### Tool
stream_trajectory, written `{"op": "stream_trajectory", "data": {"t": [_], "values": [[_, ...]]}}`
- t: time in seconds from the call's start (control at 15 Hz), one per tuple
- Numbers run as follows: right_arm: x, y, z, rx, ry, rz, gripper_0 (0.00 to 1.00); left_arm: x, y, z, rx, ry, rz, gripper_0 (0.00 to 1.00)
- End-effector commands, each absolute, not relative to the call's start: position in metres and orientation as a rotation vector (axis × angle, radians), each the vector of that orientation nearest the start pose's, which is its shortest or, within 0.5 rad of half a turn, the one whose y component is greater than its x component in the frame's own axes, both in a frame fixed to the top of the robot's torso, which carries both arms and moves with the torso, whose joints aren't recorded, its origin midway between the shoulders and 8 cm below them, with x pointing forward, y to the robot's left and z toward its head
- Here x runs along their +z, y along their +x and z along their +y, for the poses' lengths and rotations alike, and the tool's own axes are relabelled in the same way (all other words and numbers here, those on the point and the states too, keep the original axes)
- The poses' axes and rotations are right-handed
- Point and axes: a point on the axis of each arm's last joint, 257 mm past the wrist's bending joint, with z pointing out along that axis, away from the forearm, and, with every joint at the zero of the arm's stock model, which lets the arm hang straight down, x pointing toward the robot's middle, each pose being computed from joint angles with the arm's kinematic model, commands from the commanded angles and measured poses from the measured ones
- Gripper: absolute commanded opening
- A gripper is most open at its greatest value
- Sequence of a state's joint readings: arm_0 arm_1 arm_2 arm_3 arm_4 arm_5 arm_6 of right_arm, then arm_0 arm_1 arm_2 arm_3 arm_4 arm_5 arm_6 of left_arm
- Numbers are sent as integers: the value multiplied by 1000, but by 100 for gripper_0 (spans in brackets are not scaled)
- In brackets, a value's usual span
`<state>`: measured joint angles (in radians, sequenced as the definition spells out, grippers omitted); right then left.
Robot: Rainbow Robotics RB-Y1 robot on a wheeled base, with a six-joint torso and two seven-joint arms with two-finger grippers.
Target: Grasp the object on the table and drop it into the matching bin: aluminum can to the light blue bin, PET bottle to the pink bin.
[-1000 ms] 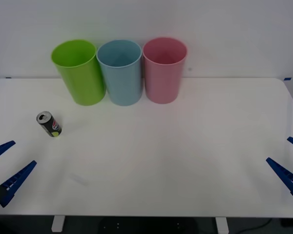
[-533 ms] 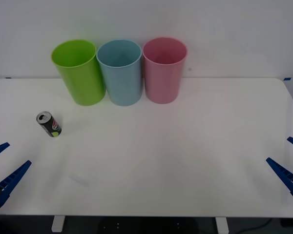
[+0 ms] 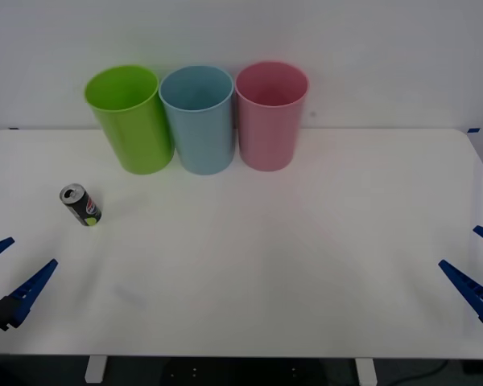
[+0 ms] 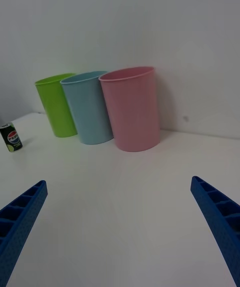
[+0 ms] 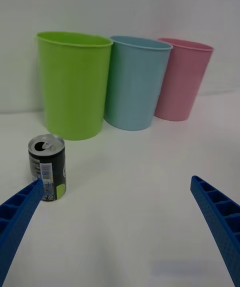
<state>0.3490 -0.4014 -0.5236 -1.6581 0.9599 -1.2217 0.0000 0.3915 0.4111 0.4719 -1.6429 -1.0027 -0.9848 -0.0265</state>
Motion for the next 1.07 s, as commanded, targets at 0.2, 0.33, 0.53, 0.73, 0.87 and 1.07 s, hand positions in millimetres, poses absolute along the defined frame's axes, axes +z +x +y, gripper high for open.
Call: {"op": "stream_trajectory", "data": {"t": [0.2,0.33,0.53,0.73,0.87,1.07], "values": [[-169,342,-330,567,-465,1441,100,-231,377,386,-341,230,1616,100],[-169,342,-330,567,-465,1441,100,-239,384,396,-339,190,1619,100],[-169,342,-330,567,-465,1441,100,-248,386,416,-299,146,1634,100],[-169,342,-330,567,-465,1441,100,-254,391,424,-273,122,1640,100],[-169,342,-330,567,-465,1441,100,-261,399,425,-266,118,1643,100],[-169,342,-330,567,-465,1441,100,-272,423,422,-246,139,1637,100]]}}
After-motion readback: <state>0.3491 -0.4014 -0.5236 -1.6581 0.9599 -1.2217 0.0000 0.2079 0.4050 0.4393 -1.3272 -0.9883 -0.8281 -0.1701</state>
